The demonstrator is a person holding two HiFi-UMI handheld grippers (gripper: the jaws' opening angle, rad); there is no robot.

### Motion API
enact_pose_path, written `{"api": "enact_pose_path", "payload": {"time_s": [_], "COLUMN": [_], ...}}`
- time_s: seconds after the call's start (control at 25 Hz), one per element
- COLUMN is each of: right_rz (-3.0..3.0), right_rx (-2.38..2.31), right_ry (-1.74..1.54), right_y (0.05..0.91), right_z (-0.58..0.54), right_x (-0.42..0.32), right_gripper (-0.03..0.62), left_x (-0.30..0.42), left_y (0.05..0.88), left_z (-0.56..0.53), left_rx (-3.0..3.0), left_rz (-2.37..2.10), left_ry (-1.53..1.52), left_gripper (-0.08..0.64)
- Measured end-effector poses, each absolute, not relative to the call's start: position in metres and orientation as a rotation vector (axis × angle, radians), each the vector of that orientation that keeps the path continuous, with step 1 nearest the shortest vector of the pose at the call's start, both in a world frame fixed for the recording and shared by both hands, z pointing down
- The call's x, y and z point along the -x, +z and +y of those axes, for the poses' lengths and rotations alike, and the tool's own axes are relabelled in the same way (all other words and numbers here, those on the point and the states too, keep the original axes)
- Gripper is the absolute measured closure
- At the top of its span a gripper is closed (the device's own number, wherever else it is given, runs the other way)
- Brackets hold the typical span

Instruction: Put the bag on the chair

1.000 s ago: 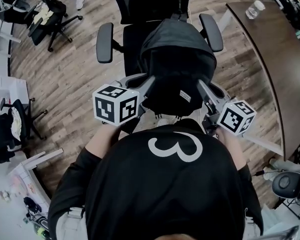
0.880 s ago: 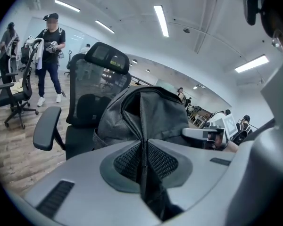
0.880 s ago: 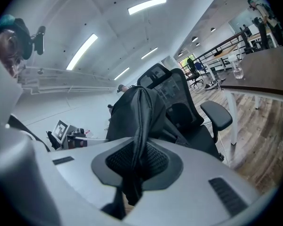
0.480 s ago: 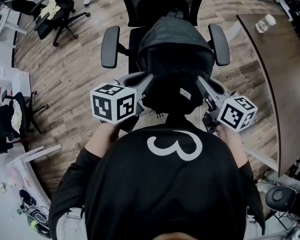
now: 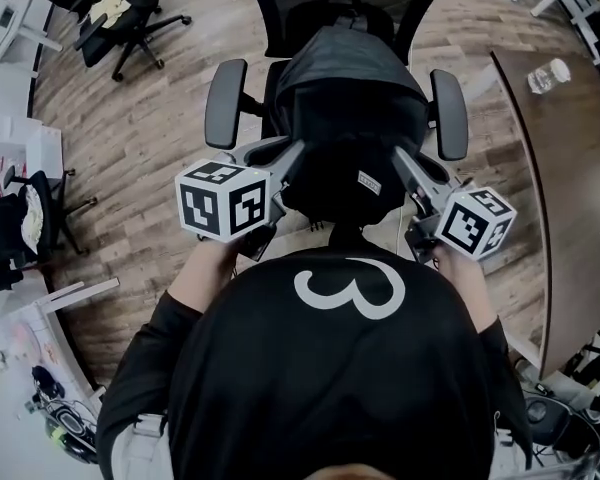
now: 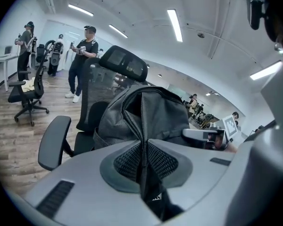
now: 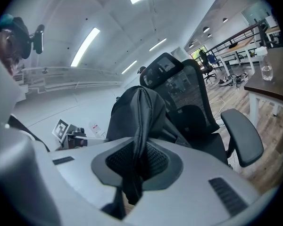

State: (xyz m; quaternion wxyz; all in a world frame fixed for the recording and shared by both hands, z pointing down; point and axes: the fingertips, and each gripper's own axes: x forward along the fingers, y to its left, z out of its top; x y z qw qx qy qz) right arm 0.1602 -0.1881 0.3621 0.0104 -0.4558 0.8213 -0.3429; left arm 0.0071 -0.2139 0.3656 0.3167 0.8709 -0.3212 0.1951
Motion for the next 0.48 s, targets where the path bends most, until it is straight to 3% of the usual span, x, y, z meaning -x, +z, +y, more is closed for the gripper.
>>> {"api": "enact_pose_path", "payload": {"time_s": [0.48], "right_rz": [2.603], "right_rx": [1.38], "right_ry": [-1.102], "right_y": [0.366], "right_z": [-0.255], "right_x": [-0.179], "right_gripper": [0.537], "left_x": [-0.026], "left_y": [0.371], "left_z": [-0.274], "left_rx": [-2.259], "left_rz": [-0.877], "left_ry": [0.51], "left_gripper": [0.503]}}
